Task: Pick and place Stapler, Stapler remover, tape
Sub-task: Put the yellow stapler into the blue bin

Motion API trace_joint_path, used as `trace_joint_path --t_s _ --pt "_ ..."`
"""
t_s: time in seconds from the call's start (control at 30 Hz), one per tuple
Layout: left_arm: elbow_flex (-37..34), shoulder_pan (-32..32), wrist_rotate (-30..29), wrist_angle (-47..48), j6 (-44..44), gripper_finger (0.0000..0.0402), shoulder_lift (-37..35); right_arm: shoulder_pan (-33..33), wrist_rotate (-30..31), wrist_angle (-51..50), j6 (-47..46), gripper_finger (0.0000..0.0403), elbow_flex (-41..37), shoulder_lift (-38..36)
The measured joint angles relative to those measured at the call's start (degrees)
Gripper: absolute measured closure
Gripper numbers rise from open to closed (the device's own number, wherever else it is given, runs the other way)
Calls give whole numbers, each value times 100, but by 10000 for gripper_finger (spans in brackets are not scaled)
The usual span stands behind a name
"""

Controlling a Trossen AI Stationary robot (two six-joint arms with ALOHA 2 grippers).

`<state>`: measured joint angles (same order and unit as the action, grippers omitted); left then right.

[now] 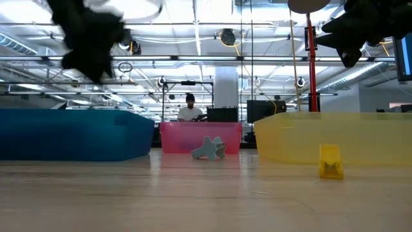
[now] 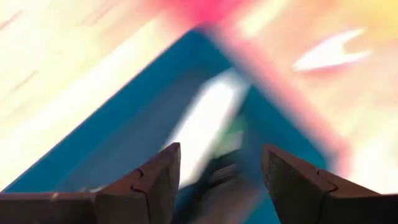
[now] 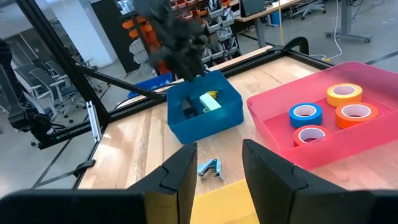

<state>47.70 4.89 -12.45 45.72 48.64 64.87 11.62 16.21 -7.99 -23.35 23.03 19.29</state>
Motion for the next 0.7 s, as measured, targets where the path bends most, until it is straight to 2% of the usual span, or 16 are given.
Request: trace_joint_path --t_s 0.17,0.3,0.47,0.7 --pt "762 647 -202 -1504 -603 183 362 0 0 0 0 280 0 0" --pt "1388 1139 -590 -2075 -979 183 1141 0 -1 0 0 280 0 0" --pt "2519 1488 -631 -2016 -1490 183 2587 0 -2 0 2 280 0 -1" --pt "4098 1465 -357 -1413 -2308 183 4325 1 -4 1 2 280 0 -2"
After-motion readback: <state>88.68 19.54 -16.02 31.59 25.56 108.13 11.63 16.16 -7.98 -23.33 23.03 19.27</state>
